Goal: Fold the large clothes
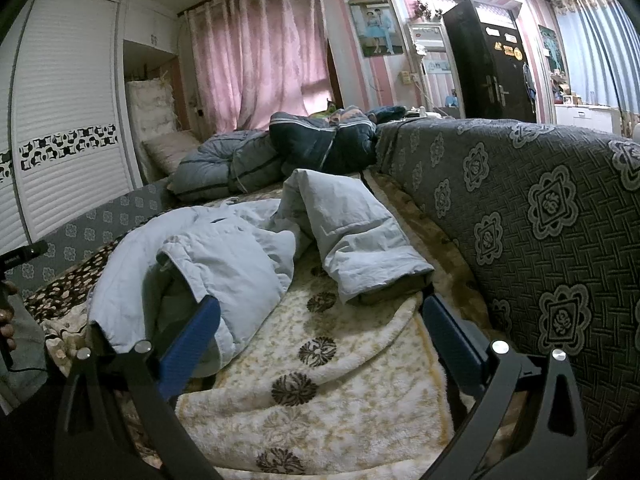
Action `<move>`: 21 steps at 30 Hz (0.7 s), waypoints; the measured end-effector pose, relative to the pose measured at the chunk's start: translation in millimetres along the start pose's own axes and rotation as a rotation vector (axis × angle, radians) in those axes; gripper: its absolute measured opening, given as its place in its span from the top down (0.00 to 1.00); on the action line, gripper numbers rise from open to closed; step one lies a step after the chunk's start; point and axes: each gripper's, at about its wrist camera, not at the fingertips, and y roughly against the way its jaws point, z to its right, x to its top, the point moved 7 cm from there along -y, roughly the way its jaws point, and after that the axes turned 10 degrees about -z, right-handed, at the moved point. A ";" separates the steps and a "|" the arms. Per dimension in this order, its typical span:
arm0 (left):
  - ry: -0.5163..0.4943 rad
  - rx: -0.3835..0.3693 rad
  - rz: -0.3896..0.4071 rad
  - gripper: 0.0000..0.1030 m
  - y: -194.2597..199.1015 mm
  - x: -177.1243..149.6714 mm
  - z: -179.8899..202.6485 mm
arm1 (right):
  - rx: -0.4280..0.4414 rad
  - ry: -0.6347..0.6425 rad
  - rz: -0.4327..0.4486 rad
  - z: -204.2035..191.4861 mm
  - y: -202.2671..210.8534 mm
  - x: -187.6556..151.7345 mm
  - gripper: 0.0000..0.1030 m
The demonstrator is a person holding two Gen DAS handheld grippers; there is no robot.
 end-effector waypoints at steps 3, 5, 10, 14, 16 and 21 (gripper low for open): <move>0.001 0.002 0.004 0.03 1.0 -0.2 1.3 | 0.000 0.001 0.001 0.1 0.3 0.2 0.02; 0.005 0.002 0.006 0.03 0.5 0.0 0.3 | -0.003 0.002 0.004 0.5 0.9 0.4 0.02; 0.011 -0.001 0.006 0.03 0.1 -0.6 1.0 | -0.021 0.001 0.007 4.9 1.5 -0.4 0.02; 0.017 -0.004 0.002 0.03 -1.3 -2.9 -1.2 | -0.056 -0.006 0.004 8.0 3.1 0.4 0.02; 0.019 -0.004 0.002 0.03 -2.7 -3.8 -2.4 | -0.074 -0.016 0.003 9.4 3.8 2.2 0.02; 0.006 -0.001 0.003 0.03 -3.6 -6.0 -1.6 | -0.105 -0.039 -0.009 16.9 3.6 3.8 0.02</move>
